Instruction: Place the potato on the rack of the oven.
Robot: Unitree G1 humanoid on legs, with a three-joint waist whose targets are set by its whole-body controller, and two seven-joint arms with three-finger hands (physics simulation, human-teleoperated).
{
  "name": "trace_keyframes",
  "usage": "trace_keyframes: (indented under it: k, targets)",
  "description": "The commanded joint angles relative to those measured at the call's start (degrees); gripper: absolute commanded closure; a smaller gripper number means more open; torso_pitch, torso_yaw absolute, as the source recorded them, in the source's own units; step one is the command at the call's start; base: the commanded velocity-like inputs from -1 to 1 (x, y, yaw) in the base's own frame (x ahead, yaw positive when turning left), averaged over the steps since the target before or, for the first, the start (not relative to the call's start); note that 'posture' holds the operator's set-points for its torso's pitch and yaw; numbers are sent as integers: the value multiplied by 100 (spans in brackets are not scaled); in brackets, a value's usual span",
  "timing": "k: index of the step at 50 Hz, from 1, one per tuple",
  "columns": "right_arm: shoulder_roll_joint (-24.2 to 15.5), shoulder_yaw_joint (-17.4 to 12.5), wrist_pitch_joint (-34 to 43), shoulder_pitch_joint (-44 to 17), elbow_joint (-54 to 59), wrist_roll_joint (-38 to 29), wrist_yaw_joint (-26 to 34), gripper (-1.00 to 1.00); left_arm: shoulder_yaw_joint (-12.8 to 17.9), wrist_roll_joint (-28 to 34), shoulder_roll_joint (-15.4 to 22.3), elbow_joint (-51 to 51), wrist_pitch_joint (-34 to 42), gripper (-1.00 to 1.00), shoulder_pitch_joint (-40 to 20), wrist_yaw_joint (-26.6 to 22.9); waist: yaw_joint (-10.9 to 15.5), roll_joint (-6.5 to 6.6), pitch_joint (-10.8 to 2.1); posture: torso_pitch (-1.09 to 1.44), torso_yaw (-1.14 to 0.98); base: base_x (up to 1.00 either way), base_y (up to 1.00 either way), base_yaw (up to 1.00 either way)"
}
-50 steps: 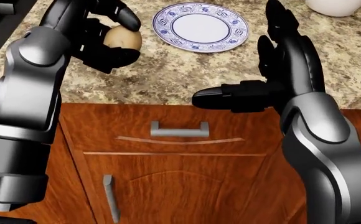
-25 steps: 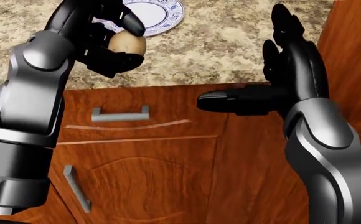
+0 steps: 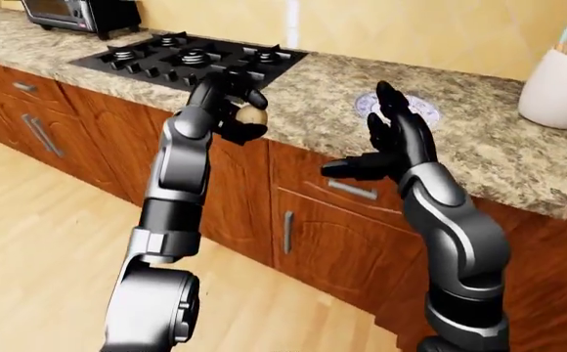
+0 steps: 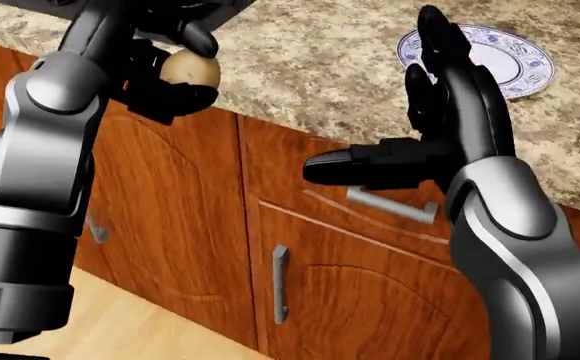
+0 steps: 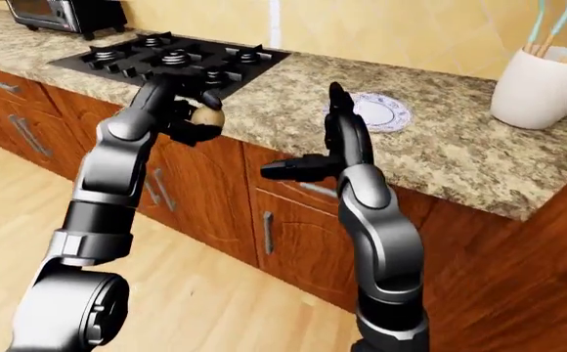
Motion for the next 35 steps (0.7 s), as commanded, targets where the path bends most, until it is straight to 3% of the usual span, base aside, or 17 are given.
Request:
trace_keyframes:
  k: [1,6,9,10,11,12,13,15,21,25,26,27,28,31,35]
  targets:
    - [-56,-99,-216,-203,-218,-70,-48,-100,-10,-46,0,-341,-266,42,-289,38,-46,-23,-161,0,0,0,0,100]
    - [-34,-95,-225,-191,-219,-85,-38,-100,-3,-46,29,-372,-250,42,-277,30,-161,-271,-70,0,0,0,0,100]
    - [-39,-100,-226,-177,-232,-81,-22,-100,-21,-40,12,-351,-262,42,-279,33,-179,-535,-87,0,0,0,0,100]
    - [-38,-102,-233,-177,-230,-80,-18,-100,-21,-39,6,-346,-260,41,-288,34,-179,-725,-157,0,0,0,0,100]
    - [-47,-111,-249,-181,-214,-83,-13,-100,-16,-47,2,-292,-284,42,-322,43,-201,-915,-380,0,0,0,0,100]
    - [-49,-122,-232,-191,-224,-75,-13,-100,-23,-45,-7,-272,-296,42,-328,51,-264,-625,-102,0,0,0,0,100]
    - [-56,-123,-234,-185,-223,-73,-6,-100,-31,-45,-19,-259,-309,42,-327,56,-204,-691,-71,0,0,0,0,100]
    - [-78,-153,-219,-198,-232,-58,5,-100,-33,-42,-21,-248,-314,41,-338,49,-185,-631,-173,0,0,0,0,100]
    - [-110,-152,-97,-233,-323,-44,12,-100,-36,-28,-27,-287,-287,41,-328,32,-225,-234,-120,0,0,0,0,100]
    - [-109,-147,-54,-333,-291,-41,-5,-100,-22,-36,-9,-226,-292,41,-407,27,-231,183,-171,0,0,0,0,100]
    - [-106,-133,-86,-321,-269,-48,-1,-100,-24,-35,-5,-216,-313,41,-390,28,-232,349,-325,0,0,0,0,100]
    - [-98,-130,-115,-302,-253,-51,2,-100,-18,-38,1,-223,-321,41,-373,27,-164,227,-166,0,0,0,0,100]
    - [-94,-119,-120,-289,-261,-57,1,-100,-14,-38,8,-234,-309,41,-373,23,-201,269,-145,0,0,0,0,100]
    - [-84,-118,-152,-258,-258,-60,7,-100,-15,-38,7,-272,-292,41,-356,20,-89,51,-199,0,0,0,0,100]
    - [-74,-111,-181,-206,-268,-71,15,-100,-14,-47,-4,-260,-311,42,-339,37,-134,-204,-74,0,0,0,0,100]
